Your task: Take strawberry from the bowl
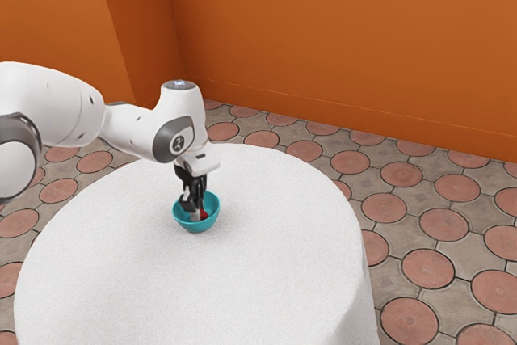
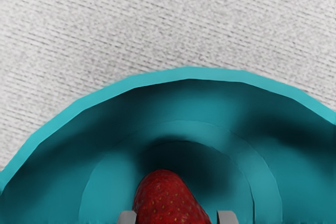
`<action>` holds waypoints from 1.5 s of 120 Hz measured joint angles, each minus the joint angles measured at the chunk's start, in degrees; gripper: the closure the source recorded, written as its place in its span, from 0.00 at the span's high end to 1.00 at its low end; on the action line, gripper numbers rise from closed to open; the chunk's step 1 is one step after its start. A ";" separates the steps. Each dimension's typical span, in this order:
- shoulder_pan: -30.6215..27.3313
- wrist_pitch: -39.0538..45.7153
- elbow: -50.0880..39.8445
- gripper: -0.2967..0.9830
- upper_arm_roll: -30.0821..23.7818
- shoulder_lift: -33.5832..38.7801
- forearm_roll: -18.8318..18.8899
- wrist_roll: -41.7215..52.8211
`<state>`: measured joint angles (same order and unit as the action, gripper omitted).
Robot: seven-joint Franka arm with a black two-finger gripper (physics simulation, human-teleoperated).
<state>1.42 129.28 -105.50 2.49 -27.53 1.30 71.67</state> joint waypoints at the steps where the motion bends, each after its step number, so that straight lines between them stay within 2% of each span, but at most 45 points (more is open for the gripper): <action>1: 0.03 0.04 -0.03 0.25 0.01 0.06 0.02 0.00; 32: 0.97 -1.28 -1.54 0.23 0.06 6.02 0.24 -0.09; 54: 4.66 -3.77 -1.35 0.22 0.02 10.77 0.41 -0.40; 66: 5.87 -4.45 -0.85 0.22 -2.30 11.23 0.62 -0.72; 86: 6.84 -4.79 1.07 0.22 -6.24 8.43 0.61 -1.37; 114: 7.95 -2.87 4.19 0.22 -7.24 -0.69 0.48 -2.16; 136: 7.90 -2.57 4.40 0.50 -7.32 -1.31 0.32 -2.29; 150: 7.88 -2.66 4.29 0.61 -7.30 -0.10 0.13 -2.52; 160: 7.63 -5.14 3.59 0.66 -6.96 6.60 0.33 -4.05; 180: 7.03 -16.64 3.25 0.72 -5.42 22.08 1.79 -11.36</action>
<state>8.45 112.63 -102.25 -2.93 -5.45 3.09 60.32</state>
